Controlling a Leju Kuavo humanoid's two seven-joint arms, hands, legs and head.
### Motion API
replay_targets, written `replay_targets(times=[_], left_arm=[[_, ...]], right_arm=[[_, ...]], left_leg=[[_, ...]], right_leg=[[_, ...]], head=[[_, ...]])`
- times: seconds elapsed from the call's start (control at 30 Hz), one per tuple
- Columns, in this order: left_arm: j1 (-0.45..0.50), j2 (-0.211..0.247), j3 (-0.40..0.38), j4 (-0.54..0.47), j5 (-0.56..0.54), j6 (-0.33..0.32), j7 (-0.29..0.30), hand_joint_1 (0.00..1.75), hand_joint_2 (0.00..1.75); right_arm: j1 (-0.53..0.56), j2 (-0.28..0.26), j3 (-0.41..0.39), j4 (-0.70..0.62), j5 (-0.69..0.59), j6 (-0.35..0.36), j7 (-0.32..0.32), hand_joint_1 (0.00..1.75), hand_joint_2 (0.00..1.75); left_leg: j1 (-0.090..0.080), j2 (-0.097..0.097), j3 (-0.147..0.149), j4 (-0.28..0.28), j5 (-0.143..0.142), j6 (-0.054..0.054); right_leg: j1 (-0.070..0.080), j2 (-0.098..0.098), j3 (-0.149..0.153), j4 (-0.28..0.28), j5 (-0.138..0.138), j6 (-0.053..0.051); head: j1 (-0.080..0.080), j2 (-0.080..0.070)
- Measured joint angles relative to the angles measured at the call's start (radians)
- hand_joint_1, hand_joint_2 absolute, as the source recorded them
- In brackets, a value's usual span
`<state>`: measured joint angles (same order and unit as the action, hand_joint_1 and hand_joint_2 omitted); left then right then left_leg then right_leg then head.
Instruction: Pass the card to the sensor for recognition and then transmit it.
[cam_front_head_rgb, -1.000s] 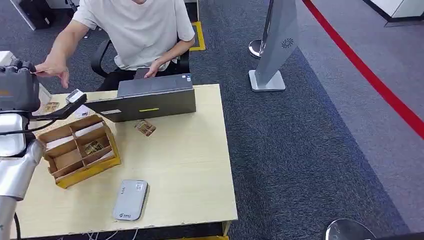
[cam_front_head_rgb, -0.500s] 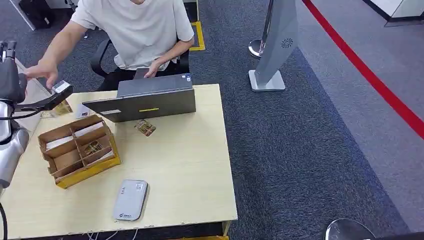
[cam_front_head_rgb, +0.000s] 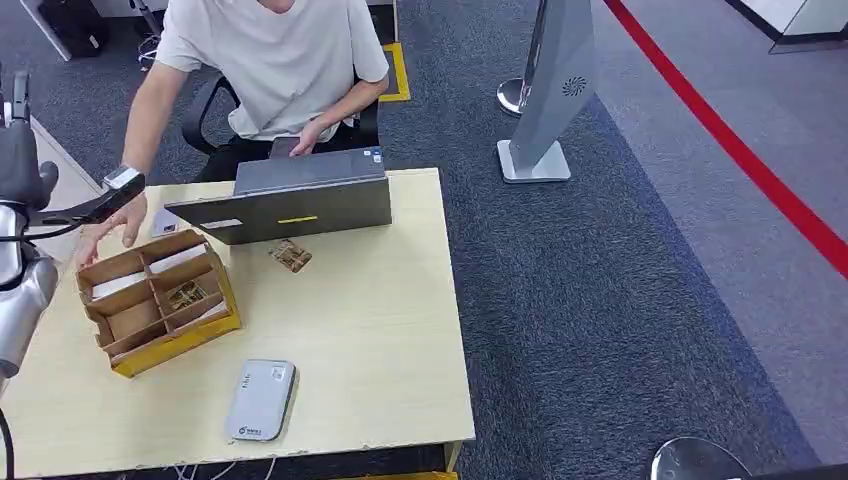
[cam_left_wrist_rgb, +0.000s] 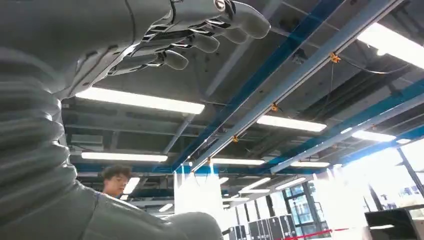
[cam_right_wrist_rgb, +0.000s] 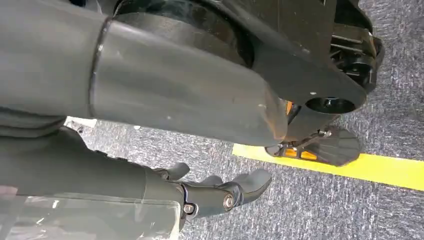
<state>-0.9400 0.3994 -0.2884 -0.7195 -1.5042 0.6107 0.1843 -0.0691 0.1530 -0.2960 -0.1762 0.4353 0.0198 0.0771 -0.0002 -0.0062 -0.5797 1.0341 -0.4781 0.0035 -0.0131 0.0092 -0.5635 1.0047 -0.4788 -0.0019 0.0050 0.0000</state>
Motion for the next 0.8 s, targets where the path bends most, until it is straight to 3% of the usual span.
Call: replay_targets(times=[0.27,0.63,0.8], left_arm=[[0.038,0.021,0.008,0.002,0.000,0.014,-0.011,0.00,1.75],[0.145,0.104,0.095,-0.002,0.000,0.041,-0.036,0.00,1.75],[0.224,0.175,0.195,-0.010,0.003,0.062,-0.078,0.00,1.75]], right_arm=[[0.003,0.000,0.000,0.000,0.002,-0.002,0.000,0.00,0.00],[0.006,0.000,-0.001,0.000,0.015,-0.002,0.000,0.00,0.00],[0.008,0.000,-0.007,0.000,0.021,-0.001,0.000,0.00,0.00]], left_leg=[[0.000,0.000,0.000,0.000,0.000,0.000],[0.001,0.001,-0.001,-0.001,0.000,0.000],[0.001,0.008,-0.001,-0.001,-0.001,-0.001]], right_leg=[[0.000,0.001,0.000,0.000,0.000,0.000],[0.000,0.002,-0.001,0.000,0.000,0.000],[0.000,0.009,-0.003,0.001,0.000,-0.001]], head=[[0.000,0.000],[0.000,0.000],[0.000,0.000]])
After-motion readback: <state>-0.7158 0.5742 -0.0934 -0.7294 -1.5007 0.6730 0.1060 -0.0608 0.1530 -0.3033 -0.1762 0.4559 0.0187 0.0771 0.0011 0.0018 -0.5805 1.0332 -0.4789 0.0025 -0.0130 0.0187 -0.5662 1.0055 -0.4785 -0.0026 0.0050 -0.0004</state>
